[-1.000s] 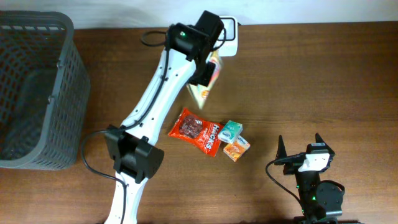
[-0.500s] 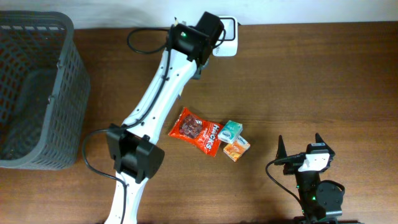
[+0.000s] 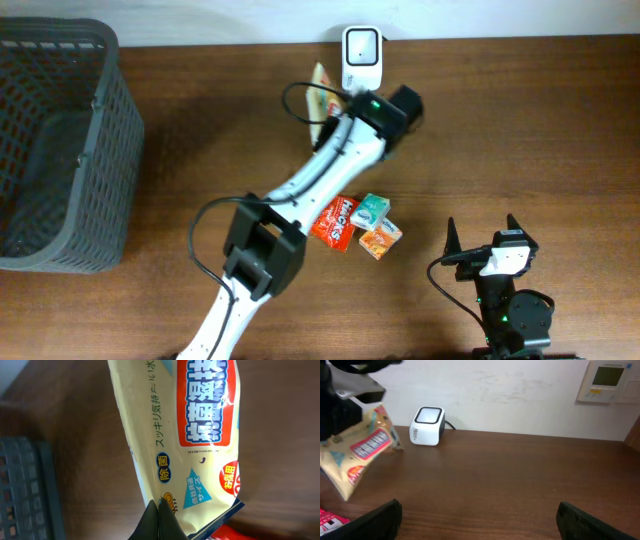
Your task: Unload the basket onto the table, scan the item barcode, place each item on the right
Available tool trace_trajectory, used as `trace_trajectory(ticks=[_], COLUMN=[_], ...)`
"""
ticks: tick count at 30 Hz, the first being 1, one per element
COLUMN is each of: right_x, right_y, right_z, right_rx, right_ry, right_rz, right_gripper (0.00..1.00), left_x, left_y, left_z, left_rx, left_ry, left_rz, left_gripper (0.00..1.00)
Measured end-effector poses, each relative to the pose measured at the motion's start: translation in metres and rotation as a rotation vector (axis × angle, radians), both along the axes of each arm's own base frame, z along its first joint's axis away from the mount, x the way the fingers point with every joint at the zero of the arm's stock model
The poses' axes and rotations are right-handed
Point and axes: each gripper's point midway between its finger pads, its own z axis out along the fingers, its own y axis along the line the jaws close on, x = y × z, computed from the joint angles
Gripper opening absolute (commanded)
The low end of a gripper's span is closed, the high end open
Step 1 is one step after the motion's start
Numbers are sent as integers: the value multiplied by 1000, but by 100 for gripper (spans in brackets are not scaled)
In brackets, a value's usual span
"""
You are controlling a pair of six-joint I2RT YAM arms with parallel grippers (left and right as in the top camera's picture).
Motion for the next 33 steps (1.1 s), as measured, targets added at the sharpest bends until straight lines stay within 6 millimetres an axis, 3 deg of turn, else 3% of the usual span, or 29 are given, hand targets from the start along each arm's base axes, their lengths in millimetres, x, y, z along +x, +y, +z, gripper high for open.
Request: trace_trajectory(ticks=[2,4,5,8,11,13,14,15,16,19,21,29,33], right_x=[0,0,0,0,0,0,0,0,0,0,0,0,0], right_y=[0,0,0,0,0,0,0,0,0,0,0,0,0], right_z=[0,0,0,0,0,0,0,0,0,0,0,0,0], right_rx=[0,0,0,0,0,0,0,0,0,0,0,0,0], right_ry=[0,0,0,0,0,0,0,0,0,0,0,0,0], right_rz=[0,0,0,0,0,0,0,0,0,0,0,0,0], right_gripper=[98,98,98,98,98,98,98,98,98,98,98,98,98], left_x=[-9,-22,-25,-35,-40,-38,-35,-31,-27,-14,-3,60,68], left_y=[-15,-33,-38,-49,-55,-57,-57,-55,-54,-44,-31,14,16], left_z=[0,0,0,0,6,18,29,38,48,64,65,45,21], left_rx=[0,0,0,2,-28,-72,-99,-124,-152,-231,-280,-754,-864], left_ry=[0,-1,-1,8,47,55,48,39,27,16,33,217,306], left_rz=[-37,-81,-93,-125,-152,-151,-149,-143,-138,-104,-66,-17,-24], left_gripper=[7,42,50,52,46,54,67,91,99,99,99,99,99])
